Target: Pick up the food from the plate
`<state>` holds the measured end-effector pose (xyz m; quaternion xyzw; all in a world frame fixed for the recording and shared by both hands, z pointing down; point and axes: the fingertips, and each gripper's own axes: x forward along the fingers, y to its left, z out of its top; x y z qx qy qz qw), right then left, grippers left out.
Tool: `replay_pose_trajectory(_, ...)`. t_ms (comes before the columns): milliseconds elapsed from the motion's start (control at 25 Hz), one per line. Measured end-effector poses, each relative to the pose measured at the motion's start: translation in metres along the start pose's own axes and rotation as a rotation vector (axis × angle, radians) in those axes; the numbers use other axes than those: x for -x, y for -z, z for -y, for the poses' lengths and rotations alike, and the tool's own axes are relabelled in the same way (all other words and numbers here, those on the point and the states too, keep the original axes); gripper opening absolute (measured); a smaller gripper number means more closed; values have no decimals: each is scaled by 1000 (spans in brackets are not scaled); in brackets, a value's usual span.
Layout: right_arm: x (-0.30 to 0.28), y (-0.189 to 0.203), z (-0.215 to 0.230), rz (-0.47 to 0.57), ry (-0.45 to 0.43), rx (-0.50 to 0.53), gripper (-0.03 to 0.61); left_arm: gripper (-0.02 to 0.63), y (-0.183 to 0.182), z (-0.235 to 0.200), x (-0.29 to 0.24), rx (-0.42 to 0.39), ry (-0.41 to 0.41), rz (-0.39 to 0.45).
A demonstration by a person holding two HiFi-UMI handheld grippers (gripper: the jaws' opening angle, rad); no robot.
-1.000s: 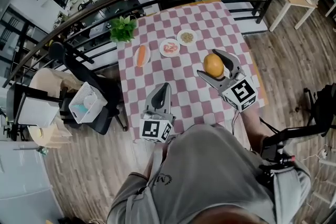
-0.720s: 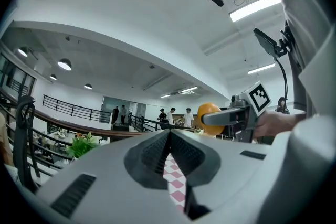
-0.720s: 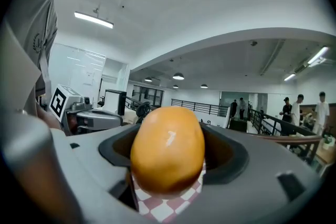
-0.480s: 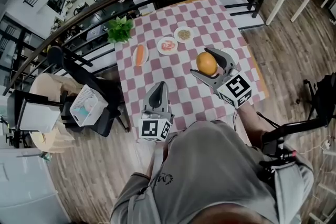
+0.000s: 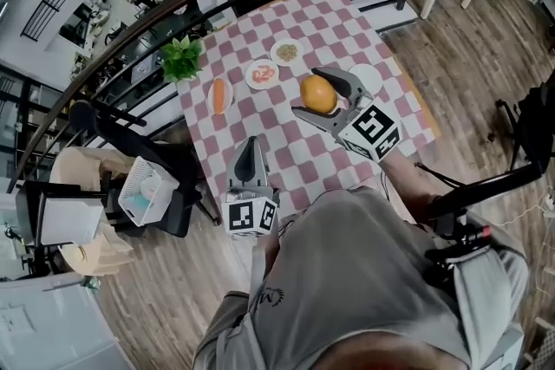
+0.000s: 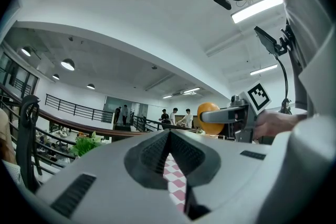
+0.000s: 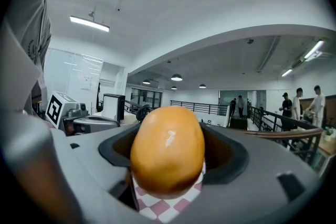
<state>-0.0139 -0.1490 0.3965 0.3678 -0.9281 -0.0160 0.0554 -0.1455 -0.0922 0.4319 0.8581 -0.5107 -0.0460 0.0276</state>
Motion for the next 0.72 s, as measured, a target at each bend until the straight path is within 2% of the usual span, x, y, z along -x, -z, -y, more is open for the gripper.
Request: replay_pose_trajectory(720,9,-10,-10,-30,38,20,354,9,1,-12,16,42,-20,12)
